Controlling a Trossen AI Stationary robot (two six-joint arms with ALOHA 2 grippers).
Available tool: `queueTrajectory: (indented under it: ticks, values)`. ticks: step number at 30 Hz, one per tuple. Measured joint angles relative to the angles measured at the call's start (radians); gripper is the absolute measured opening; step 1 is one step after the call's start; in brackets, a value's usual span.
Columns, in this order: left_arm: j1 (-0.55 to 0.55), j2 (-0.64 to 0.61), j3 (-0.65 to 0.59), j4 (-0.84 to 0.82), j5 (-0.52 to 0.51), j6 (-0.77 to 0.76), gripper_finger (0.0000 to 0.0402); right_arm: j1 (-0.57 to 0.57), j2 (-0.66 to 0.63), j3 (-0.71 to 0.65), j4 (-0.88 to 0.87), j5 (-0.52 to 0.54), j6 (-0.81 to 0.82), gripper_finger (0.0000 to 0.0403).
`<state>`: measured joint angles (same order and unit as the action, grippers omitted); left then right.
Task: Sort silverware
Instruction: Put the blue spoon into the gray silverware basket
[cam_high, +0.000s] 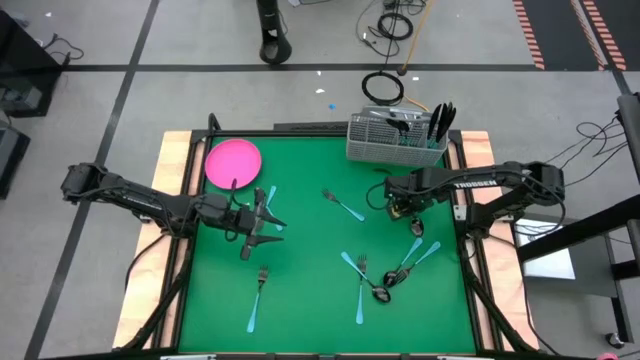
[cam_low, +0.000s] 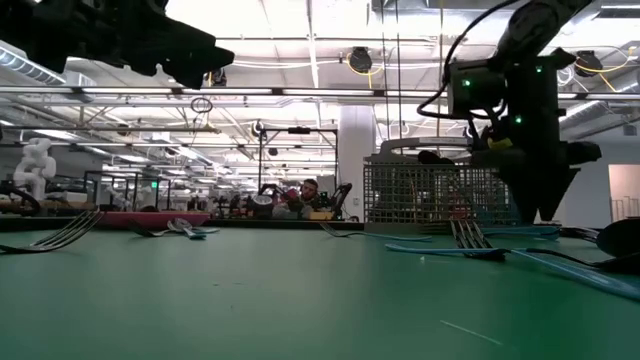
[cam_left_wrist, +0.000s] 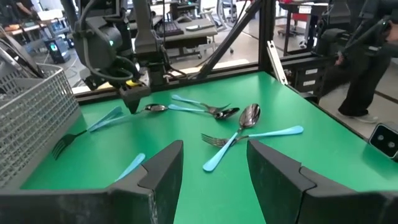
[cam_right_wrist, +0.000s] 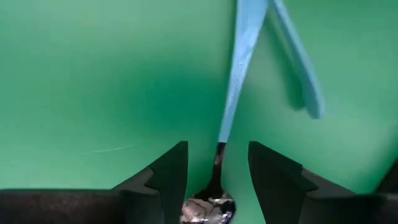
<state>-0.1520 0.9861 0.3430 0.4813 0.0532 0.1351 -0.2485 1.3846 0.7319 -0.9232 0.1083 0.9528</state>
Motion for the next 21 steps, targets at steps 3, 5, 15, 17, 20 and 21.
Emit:
queueTrajectory:
  ticks: [3, 5, 15, 17, 20, 21]
  values:
    - [0.000, 0.000, 0.000, -0.001, 0.000, -0.023, 0.0180, -0.007, 0.000, -0.014, 0.022, -0.012, -0.020, 0.0159]
    - [-0.001, 0.000, 0.000, -0.002, 0.000, -0.025, 0.0180, -0.010, 0.000, -0.022, 0.030, -0.011, -0.023, 0.0159]
    - [-0.009, 0.000, 0.000, -0.024, 0.002, -0.059, 0.0180, -0.015, -0.002, -0.112, 0.132, -0.008, -0.041, 0.0148]
    - [-0.010, 0.000, 0.000, -0.023, 0.002, -0.059, 0.0180, -0.014, -0.005, -0.123, 0.143, -0.010, -0.040, 0.0131]
    - [-0.010, 0.000, 0.000, -0.023, 0.002, -0.059, 0.0180, -0.014, -0.004, -0.127, 0.147, -0.014, -0.048, 0.0091]
    - [-0.010, 0.000, 0.000, -0.023, 0.001, -0.058, 0.0180, -0.014, -0.004, -0.127, 0.149, -0.015, -0.050, 0.0075]
